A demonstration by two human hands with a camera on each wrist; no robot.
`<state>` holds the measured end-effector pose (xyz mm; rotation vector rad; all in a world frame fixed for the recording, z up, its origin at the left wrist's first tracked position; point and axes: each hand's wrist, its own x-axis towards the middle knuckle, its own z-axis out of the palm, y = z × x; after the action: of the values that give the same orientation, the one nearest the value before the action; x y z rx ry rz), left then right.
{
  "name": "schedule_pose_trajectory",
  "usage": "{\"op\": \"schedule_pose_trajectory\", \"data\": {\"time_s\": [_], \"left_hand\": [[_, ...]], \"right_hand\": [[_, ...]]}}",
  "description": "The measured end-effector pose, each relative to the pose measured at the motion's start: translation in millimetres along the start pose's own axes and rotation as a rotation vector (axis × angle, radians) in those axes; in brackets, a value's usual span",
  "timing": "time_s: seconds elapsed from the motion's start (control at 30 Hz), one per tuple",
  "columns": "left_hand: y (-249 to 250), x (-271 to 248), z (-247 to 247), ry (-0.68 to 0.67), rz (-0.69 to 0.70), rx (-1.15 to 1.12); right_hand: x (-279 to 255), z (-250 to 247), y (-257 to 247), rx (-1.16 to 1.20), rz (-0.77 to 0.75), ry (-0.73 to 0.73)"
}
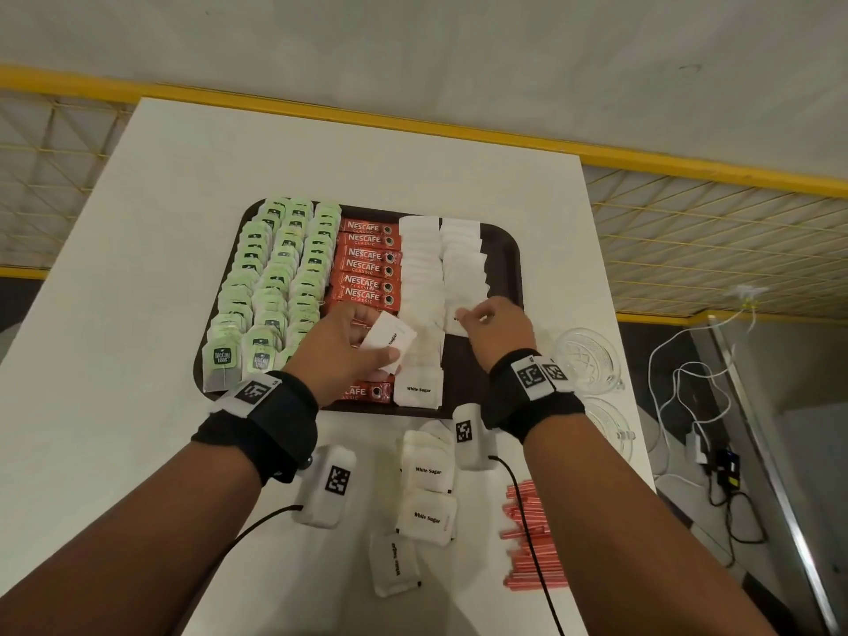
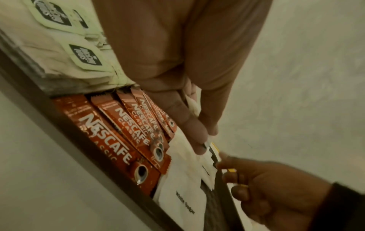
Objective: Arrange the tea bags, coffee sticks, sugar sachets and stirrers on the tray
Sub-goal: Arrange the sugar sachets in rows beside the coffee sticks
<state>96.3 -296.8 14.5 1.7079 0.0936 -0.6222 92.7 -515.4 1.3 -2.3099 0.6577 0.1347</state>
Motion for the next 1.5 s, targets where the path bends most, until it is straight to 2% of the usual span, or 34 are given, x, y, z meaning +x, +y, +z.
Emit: {"op": "schedule_pose_trajectory", "data": {"time_s": [0.1,0.13,0.2,0.3,0.43,0.6,0.73,0.93,1.0,1.1,1.27,1.37,1.5], "left_hand": [[1,-1,2,-0.058,0.029,0.122],[0,-1,3,-0.077,0.041,0.162],[0,-2,6,-0.107,0.064,0.23],[1,-1,9,-0.112,0.084,0.249],[-2,-1,6,-0.063,0.096,0.208],[-7,-8,1,-0.038,0.115,0.273],[-12,-15,-5,-0.037,0.117,0.301],[-13,-28,-9,-0.039,0.09,0.349],[-14,-34,-8,-0.045,0.101,0.418],[-18,-46,-4,-0.073,0.097,0.536],[-37,-68,4,-0.216,0.101,0.827],[-46,-84,13,-0.302,0.056,0.923],[-60,-104,30,-0.331,-0.029,1.041]], "right_hand": [[-22,3,-16,0.061,-0.151,-0.319],[-27,5,-18,0.096,-0.183,-0.377],[-33,7,-19,0.141,-0.205,-0.401],[-32,7,-7,0.273,-0.115,-0.343],[-26,6,13,0.474,0.061,-0.113],[-12,9,26,0.456,0.21,0.041],[2,17,34,0.365,0.28,0.063],[5,20,34,0.305,0.278,0.074],[-1,19,34,0.225,0.217,0.105],[-26,7,27,-0.039,0.035,0.09],[-90,-6,18,-0.314,-0.294,-0.248],[-117,-3,27,-0.494,-0.343,-0.402],[-134,5,36,-0.642,-0.3,-0.414]]}}
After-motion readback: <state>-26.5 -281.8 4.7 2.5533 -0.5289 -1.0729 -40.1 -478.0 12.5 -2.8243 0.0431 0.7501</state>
